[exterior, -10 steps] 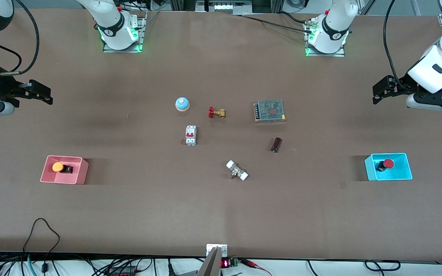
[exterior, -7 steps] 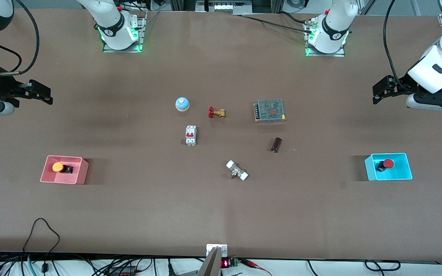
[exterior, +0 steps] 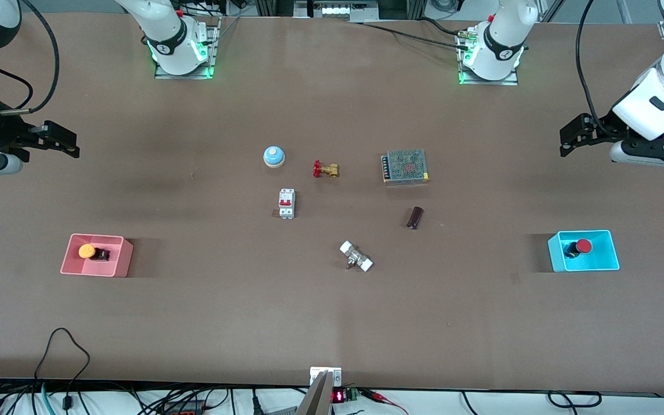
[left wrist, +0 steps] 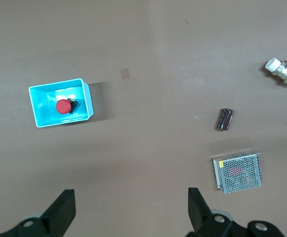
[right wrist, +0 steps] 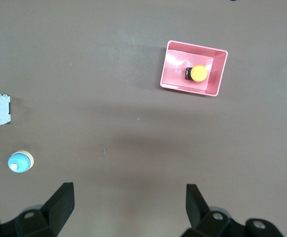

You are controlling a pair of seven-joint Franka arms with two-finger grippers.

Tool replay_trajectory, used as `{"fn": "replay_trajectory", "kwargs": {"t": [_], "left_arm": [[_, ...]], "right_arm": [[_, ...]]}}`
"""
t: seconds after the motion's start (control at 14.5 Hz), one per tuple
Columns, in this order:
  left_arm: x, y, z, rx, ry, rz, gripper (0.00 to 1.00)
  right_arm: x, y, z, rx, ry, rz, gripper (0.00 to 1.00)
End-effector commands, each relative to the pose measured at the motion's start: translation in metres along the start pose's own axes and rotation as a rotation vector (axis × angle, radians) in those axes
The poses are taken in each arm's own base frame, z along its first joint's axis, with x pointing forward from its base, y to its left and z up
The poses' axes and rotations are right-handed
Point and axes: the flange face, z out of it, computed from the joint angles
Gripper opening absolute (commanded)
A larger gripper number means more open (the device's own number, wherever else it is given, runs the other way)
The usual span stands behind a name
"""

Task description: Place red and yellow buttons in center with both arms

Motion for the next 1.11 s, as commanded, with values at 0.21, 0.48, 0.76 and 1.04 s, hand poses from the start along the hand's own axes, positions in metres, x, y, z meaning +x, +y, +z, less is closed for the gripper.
{"fn": "replay_trajectory", "kwargs": {"t": [0.21,0.48,0.76,1.04], "left_arm": [[0.004,-0.002,-0.004,0.015,-0.008,-0.003,1.00],[0.004,-0.001,-0.004,0.014,-0.008,-0.001,1.00],[0.004,-0.001,-0.004,0.015,-0.008,-0.001,1.00],[0.004,-0.002,-0.004,0.014,-0.008,0.000,1.00]], "right_arm": [[0.009,0.006,0.006,0.001,-0.012,0.013,1.00],[0.017,0.007,0.025,-0.005,-0.046,0.009,1.00],[0.034,0.023,0.056,-0.012,-0.065,0.028,1.00],[0.047,0.053,0.086,-0.025,-0.061,0.028,1.00]]}}
